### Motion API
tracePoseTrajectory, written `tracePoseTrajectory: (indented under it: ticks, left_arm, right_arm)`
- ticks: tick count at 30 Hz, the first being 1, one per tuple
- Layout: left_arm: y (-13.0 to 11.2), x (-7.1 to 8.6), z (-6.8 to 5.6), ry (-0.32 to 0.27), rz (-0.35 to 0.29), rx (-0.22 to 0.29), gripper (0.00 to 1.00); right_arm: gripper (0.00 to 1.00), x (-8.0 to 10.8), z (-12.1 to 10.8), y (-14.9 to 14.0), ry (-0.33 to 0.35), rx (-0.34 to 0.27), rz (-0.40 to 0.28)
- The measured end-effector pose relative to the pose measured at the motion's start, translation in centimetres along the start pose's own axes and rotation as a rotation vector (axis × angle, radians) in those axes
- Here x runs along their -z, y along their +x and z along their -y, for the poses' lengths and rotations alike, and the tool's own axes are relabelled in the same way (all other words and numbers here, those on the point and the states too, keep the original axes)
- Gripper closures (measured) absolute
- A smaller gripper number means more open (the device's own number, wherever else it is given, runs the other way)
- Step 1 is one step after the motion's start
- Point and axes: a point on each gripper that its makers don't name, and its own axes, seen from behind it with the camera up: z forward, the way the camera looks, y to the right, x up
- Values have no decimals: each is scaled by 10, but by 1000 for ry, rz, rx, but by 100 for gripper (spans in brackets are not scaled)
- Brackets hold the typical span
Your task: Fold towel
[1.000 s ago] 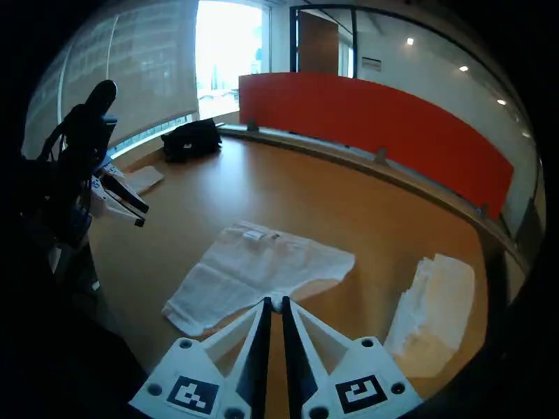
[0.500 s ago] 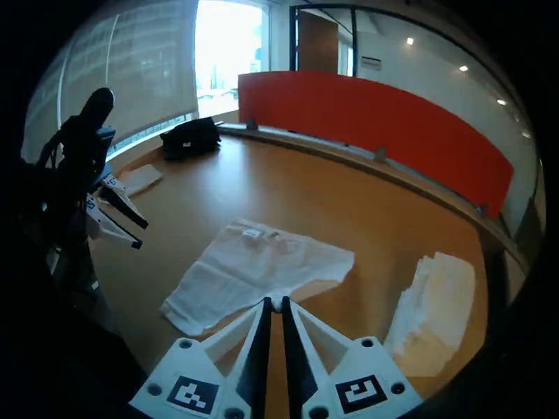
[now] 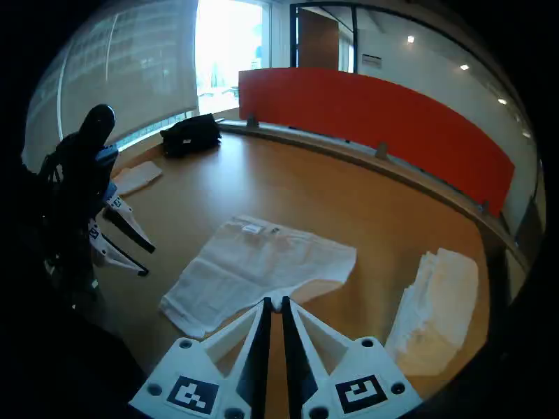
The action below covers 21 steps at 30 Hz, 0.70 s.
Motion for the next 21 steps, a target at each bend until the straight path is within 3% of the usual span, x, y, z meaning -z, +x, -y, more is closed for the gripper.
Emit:
tracePoseTrajectory:
  ticks: [21]
  left_arm:
    - [-33,-44,-40,-54,74,-28,31]
  right_arm:
    - [89,-2,-2,-6,-3,-5,0]
